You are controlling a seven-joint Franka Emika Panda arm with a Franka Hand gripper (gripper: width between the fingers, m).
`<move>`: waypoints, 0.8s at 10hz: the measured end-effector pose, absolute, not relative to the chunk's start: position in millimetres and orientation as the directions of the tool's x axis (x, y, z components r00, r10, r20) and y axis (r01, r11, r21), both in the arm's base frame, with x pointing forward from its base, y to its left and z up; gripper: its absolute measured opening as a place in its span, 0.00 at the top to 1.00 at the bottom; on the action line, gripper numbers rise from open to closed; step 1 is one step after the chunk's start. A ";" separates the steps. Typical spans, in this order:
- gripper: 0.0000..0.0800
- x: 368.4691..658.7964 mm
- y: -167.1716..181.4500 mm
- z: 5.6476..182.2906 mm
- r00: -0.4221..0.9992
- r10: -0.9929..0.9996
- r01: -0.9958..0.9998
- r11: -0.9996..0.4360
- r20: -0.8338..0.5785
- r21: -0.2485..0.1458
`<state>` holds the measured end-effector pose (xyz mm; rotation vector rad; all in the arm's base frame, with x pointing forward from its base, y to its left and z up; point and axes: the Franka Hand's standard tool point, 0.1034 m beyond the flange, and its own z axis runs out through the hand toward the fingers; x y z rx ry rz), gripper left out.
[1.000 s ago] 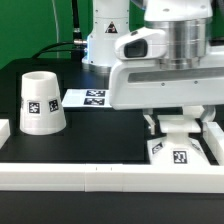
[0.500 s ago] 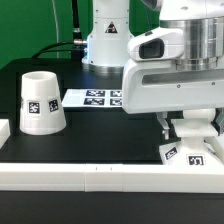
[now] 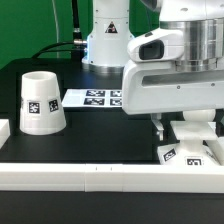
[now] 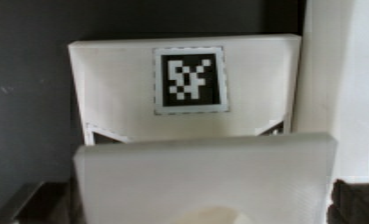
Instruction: Assemble lamp
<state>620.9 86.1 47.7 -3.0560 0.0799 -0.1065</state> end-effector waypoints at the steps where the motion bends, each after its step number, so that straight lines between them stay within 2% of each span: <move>1: 0.13 608.5 87.9 51.5 0.996 -0.062 -0.056 -0.995 0.068 -0.084; 5: 0.13 552.0 101.6 66.8 0.996 -0.076 -0.072 -0.994 0.046 -0.079; 8: 0.13 520.6 139.8 71.0 0.996 -0.079 -0.076 -0.993 0.029 -0.086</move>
Offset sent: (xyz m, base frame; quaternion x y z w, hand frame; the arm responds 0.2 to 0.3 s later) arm -0.0646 0.0069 0.0207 -0.0145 0.0012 0.0650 0.9978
